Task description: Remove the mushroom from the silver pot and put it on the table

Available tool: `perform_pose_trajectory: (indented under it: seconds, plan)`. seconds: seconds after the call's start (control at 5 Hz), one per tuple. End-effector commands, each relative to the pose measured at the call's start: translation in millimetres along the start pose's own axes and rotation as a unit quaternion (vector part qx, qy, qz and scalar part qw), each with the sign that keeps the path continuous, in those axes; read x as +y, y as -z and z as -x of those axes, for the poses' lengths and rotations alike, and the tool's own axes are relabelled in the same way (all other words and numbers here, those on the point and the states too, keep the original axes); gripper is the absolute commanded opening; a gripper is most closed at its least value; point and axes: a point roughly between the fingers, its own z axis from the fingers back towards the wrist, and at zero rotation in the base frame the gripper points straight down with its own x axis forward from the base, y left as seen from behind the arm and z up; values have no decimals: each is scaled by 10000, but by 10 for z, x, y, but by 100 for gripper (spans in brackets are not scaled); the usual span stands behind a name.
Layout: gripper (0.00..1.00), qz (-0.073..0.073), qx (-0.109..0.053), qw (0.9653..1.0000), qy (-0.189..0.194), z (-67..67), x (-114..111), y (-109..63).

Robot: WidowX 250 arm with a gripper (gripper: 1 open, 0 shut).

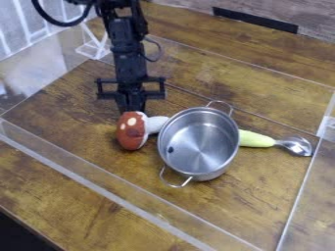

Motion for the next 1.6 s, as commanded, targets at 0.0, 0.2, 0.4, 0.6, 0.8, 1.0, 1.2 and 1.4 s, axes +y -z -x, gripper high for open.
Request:
perform_pose_trajectory:
  seconds: [0.0, 0.2, 0.4, 0.6, 0.8, 1.0, 1.2, 1.4]
  plan:
    - [0, -51, -392, 9991, 176, -51, -123, -442]
    - [0, -62, -435, 9989, 155, -3, -126, -575]
    - [0, -46, -467, 9988, 134, 44, -125, -639]
    - [0, -43, -488, 9986, 192, 132, -277, -742]
    - [0, -19, -504, 9986, 171, 234, -452, -766]
    - [0, -19, -395, 9983, 432, 303, -709, -629]
    - [100, -11, -292, 9978, 593, 363, -945, -439]
    - [0, -50, -234, 9959, 867, 385, -1100, -378]
